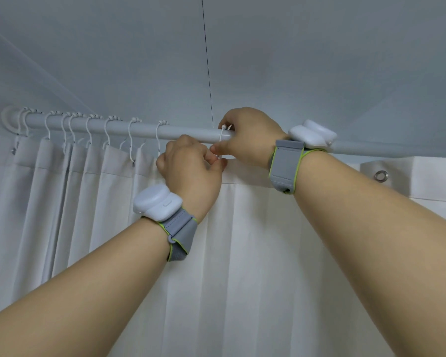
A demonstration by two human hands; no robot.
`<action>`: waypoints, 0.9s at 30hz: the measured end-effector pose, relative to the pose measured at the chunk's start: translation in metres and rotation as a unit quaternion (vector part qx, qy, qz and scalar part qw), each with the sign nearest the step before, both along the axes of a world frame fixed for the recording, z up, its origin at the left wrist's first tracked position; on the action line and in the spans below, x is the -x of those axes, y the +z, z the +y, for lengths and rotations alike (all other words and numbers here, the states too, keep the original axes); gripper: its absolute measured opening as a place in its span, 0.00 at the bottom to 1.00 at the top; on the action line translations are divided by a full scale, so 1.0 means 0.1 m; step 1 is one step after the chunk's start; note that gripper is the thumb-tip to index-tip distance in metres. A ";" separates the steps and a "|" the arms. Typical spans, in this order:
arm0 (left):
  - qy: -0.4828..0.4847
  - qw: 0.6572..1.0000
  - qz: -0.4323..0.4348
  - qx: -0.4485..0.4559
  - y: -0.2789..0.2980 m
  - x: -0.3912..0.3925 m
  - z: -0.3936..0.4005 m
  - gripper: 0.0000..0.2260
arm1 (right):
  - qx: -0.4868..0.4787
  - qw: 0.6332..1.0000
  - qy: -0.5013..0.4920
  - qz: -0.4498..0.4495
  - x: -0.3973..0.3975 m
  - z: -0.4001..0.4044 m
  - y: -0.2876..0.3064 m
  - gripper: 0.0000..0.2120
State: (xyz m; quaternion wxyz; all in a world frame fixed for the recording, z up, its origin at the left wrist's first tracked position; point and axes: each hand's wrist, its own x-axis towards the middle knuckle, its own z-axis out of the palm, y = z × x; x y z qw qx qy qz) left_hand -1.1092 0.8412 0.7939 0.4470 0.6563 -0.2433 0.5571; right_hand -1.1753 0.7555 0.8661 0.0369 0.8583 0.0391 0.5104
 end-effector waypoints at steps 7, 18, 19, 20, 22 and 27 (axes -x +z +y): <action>-0.005 1.000 -0.002 -0.002 0.01 0.02 0.00 0.07 | 0.004 1.000 0.002 0.013 0.02 -0.01 0.03 0.17; 0.066 0.991 -0.115 -0.025 -0.28 0.00 0.25 0.10 | 0.047 0.989 0.084 -0.107 0.07 0.02 -0.45 0.26; 0.083 0.987 -0.132 -0.024 -0.40 -0.02 0.30 0.14 | 0.050 0.982 0.113 -0.146 0.06 0.03 -0.65 0.28; 0.096 0.985 -0.143 -0.020 -0.47 -0.03 0.34 0.18 | 0.049 0.975 0.122 -0.181 0.03 0.03 -0.83 0.30; 0.115 0.986 -0.122 -0.018 -0.67 -0.07 0.45 0.25 | 0.021 0.969 0.126 -0.210 -0.09 0.04 -1.21 0.34; 0.027 0.999 -0.036 -0.015 -1.05 -0.22 0.64 0.35 | -0.160 0.923 0.260 -0.236 -0.41 0.09 -1.77 0.37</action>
